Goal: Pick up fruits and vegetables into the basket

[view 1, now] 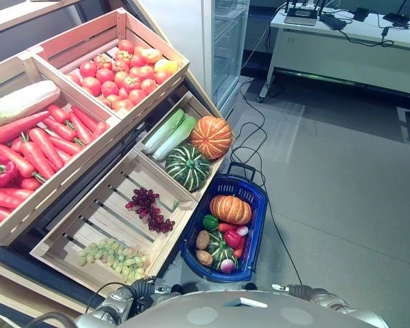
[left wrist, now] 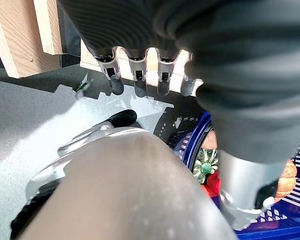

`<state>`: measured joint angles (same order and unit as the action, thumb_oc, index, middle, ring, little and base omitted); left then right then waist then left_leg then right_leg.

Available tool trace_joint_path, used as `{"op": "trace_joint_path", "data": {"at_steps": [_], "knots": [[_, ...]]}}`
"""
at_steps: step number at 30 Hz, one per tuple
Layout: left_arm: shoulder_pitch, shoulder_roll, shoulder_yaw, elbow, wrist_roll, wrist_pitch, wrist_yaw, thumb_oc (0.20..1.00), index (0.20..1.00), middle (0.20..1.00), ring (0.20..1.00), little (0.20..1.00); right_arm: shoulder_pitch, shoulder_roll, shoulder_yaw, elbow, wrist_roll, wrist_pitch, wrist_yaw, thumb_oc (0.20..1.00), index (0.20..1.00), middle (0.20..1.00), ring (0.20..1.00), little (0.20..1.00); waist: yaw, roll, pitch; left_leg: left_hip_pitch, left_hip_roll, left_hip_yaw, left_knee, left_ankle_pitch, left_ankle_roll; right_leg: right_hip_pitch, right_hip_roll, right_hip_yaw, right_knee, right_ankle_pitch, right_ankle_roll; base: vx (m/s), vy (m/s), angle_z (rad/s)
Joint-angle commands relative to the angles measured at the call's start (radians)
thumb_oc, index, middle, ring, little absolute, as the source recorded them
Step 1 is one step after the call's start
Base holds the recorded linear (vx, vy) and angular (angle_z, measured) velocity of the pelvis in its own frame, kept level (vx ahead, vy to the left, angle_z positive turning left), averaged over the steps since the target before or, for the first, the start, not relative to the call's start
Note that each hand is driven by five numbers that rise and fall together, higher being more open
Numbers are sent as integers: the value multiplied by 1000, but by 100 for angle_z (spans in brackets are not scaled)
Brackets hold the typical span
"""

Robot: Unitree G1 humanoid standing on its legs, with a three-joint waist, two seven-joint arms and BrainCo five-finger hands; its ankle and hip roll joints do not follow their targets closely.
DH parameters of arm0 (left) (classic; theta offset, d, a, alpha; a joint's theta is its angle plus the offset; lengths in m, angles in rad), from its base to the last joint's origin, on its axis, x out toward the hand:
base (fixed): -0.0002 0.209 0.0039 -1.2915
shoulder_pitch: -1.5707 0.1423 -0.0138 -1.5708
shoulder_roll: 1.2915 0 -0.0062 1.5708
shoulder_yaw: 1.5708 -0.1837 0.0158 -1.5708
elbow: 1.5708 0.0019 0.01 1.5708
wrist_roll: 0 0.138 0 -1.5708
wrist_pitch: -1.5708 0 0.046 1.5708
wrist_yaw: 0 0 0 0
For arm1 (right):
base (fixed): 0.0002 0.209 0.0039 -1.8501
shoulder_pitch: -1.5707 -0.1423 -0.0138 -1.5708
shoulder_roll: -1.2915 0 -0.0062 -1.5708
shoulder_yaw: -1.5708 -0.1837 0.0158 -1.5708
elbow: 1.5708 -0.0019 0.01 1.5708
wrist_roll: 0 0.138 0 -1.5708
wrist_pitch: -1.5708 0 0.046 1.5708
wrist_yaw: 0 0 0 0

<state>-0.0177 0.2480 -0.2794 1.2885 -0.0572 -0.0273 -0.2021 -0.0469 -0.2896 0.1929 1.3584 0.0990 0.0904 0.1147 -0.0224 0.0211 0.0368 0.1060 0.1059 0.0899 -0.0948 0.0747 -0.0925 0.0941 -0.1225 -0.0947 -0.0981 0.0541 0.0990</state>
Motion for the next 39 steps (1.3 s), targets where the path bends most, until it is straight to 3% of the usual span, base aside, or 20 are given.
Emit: {"op": "trace_joint_path", "data": {"at_steps": [1,8,14,22,33,35,39], "knots": [[-91,-8,-4,65,0,-18,11,1000,1000,1000,1000,1000,-77,19,9,47,31,0,3,1000,1000,1000,1000,1000,7,-13,68,9,-12,-14,8,-88,27,22,-20,-55,11,-36,19,0,0,0],[-98,14,6,41,-69,-24,36,1000,1000,1000,1000,1000,-91,-12,-2,37,65,21,-5,1000,1000,1000,1000,1000,14,-6,115,-47,-7,-18,8,-63,20,-26,-21,-60,11,-19,21,-38,-6,3],[-169,30,14,6,-165,-47,66,1000,1000,1000,1000,1000,-169,-31,8,25,114,25,-38,1000,1000,1000,1000,1000,15,18,249,-181,-18,-44,8,-15,25,-148,-13,-56,11,14,4,-199,1,8],[-202,38,0,-6,-178,-88,71,1000,1000,1000,1000,1000,-214,-48,3,-3,171,8,-48,1000,1000,1000,1000,1000,15,21,329,-281,-46,-83,8,12,29,-233,-3,-52,12,33,-1,-82,-15,8],[-338,76,-29,-144,-310,-275,139,1000,1000,1000,1000,1000,-306,-81,18,-33,257,5,-43,1000,1000,1000,1000,1000,18,31,414,-349,-54,-84,8,29,38,-353,8,-31,121,6,-20,-60,-14,-1],[-369,103,-33,-239,-347,-345,222,1000,1000,1000,1000,1000,-318,-92,26,-39,280,3,-53,1000,1000,1000,1000,1000,24,33,442,-377,-62,-95,51,25,42,-387,11,-26,166,-6,-30,-100,-48,0],[-399,146,-27,-353,-341,-415,344,1000,1000,1000,1000,1000,-324,-106,14,-44,316,-15,-61,1000,1000,1000,1000,1000,29,32,479,-468,-73,-107,173,-1,39,-445,4,-31,235,-21,-37,-105,-68,0]]}}
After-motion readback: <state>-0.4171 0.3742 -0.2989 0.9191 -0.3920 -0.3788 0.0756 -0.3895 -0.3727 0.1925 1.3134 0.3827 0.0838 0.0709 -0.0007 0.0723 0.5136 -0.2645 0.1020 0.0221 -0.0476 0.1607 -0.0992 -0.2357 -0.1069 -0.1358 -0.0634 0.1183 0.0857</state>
